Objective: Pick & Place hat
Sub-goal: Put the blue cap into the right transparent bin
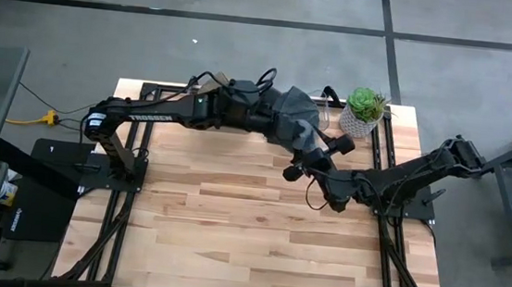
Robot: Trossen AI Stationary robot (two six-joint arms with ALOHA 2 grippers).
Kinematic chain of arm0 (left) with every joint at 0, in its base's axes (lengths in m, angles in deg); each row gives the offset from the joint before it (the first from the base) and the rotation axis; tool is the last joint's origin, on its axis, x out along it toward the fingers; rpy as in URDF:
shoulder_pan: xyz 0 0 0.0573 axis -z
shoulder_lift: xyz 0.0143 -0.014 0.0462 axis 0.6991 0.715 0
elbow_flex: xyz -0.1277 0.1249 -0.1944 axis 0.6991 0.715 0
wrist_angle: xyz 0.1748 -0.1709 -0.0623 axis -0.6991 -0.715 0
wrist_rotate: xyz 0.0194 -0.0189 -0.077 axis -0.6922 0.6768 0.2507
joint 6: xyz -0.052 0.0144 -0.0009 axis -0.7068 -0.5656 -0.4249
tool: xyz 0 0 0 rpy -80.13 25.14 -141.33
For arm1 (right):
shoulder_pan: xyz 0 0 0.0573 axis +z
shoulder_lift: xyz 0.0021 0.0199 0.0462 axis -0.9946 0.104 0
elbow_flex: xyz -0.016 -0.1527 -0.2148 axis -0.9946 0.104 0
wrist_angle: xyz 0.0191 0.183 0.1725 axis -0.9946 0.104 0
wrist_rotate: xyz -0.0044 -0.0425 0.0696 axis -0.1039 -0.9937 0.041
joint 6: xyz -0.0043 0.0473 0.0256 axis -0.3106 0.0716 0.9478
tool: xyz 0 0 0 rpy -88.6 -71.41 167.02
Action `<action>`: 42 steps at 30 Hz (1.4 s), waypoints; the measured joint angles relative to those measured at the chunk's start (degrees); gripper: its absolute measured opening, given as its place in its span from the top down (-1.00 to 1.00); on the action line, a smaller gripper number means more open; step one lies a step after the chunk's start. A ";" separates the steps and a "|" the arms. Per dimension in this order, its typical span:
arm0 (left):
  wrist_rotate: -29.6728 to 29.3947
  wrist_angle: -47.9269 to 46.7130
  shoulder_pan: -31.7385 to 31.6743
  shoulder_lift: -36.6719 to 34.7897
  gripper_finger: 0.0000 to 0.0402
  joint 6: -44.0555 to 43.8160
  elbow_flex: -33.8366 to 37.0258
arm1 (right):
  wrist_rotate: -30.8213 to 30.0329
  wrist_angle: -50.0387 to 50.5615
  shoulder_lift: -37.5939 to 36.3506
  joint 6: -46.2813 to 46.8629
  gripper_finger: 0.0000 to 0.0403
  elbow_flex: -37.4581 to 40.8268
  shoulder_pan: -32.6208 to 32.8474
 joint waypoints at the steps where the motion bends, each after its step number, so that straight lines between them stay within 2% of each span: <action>1: -0.02 -0.28 0.00 0.00 1.00 0.06 0.00 | -0.03 -0.11 0.00 -0.02 -0.37 0.00 0.16; 5: -0.17 -0.72 0.00 0.00 1.00 0.07 0.00 | -0.97 -0.86 0.00 -0.02 -0.37 0.00 1.31; 11: -0.45 -0.97 0.00 -0.02 1.00 -0.02 0.00 | -5.99 -0.86 0.00 0.00 -0.36 0.00 3.53; 16: -0.46 -0.97 0.00 -0.02 1.00 -0.02 0.00 | -7.76 -0.86 0.00 0.56 -0.27 0.00 3.98; 24: -0.22 -0.99 -0.02 -0.04 1.00 -0.02 0.00 | -8.42 -0.86 0.00 4.51 0.03 0.00 3.98; 42: 0.54 -1.51 -0.02 -0.09 1.00 -0.06 0.02 | -8.42 -0.86 0.00 4.31 0.80 0.00 3.98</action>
